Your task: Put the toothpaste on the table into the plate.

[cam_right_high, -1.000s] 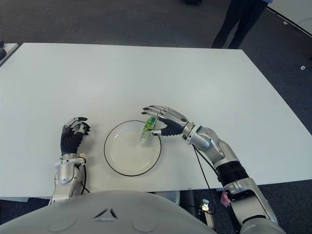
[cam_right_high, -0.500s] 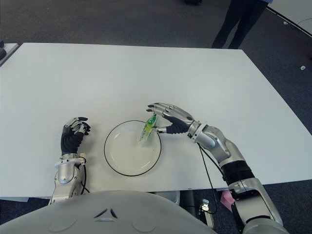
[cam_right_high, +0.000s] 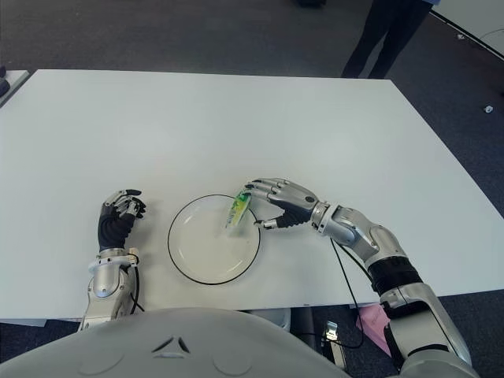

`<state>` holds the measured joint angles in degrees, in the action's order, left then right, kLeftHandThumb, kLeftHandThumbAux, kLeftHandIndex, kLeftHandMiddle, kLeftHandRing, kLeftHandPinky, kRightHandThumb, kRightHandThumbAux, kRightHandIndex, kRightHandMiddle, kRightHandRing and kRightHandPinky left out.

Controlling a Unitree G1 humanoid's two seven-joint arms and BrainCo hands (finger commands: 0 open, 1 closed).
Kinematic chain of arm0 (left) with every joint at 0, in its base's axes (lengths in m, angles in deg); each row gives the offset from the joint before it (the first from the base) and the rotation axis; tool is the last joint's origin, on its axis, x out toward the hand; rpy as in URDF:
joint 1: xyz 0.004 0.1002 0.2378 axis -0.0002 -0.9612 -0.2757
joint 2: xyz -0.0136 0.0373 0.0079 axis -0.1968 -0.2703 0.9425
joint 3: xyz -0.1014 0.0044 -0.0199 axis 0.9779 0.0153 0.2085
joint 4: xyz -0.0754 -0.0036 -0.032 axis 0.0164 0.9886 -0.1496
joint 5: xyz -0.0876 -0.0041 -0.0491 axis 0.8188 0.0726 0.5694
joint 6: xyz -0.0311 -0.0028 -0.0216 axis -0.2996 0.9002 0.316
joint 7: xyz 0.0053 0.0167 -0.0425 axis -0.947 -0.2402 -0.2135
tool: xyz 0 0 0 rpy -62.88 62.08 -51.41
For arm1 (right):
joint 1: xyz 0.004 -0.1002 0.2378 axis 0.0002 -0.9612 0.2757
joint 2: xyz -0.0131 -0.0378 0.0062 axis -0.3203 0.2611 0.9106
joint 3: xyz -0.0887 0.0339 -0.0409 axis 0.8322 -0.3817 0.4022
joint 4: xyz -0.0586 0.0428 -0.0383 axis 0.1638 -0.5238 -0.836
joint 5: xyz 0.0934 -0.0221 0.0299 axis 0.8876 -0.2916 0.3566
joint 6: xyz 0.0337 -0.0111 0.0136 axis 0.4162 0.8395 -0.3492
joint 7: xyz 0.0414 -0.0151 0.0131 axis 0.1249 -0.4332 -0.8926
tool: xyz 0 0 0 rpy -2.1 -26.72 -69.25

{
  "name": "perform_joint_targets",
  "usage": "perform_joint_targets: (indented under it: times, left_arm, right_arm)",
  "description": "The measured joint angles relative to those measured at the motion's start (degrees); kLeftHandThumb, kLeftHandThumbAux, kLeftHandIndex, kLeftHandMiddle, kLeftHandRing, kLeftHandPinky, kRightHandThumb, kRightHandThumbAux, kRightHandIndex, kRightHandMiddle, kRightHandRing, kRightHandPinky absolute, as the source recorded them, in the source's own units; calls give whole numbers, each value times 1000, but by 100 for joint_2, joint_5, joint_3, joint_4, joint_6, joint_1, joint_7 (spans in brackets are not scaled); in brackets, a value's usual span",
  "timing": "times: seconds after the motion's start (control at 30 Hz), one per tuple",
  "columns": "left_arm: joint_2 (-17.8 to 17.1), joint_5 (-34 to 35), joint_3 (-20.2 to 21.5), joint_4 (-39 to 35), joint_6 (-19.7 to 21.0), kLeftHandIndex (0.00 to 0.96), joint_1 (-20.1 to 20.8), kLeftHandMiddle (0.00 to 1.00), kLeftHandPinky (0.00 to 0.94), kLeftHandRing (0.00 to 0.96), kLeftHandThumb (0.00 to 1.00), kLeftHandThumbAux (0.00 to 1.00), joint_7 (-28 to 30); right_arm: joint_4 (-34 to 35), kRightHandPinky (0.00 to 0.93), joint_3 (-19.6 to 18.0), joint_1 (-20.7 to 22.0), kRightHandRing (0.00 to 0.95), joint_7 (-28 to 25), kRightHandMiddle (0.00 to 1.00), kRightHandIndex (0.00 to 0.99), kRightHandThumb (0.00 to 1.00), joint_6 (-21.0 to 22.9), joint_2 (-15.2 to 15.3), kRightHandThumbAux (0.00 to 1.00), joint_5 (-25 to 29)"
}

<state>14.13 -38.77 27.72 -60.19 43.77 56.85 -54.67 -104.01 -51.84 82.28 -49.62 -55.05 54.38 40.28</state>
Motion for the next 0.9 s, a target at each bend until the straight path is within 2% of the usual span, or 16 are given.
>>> perform_joint_targets:
  times: [0.17, 0.47, 0.67, 0.9]
  left_arm:
    - [0, -1, 0, 8, -35, 433, -6, 616, 612, 612, 704, 719, 0]
    - [1, -1, -1, 4, -40, 433, -19, 615, 614, 611, 704, 719, 0]
    - [6, -4, -2, 2, -40, 434, -36, 618, 615, 613, 704, 719, 0]
    - [49, -22, -3, -26, -33, 434, -60, 614, 612, 611, 704, 719, -1]
  right_arm:
    - [-10, 0, 114, 153, 0, 392, 0, 0, 385, -133, 122, 226, -486]
    - [76, 0, 502, 415, 0, 1419, 0, 0, 453, -105, 384, 208, -1671]
    - [213, 0, 830, 656, 0, 1970, 0, 0, 494, 37, 542, 202, -2266]
    - [325, 0, 1148, 855, 0, 2261, 0, 0, 513, 307, 669, 192, -2717]
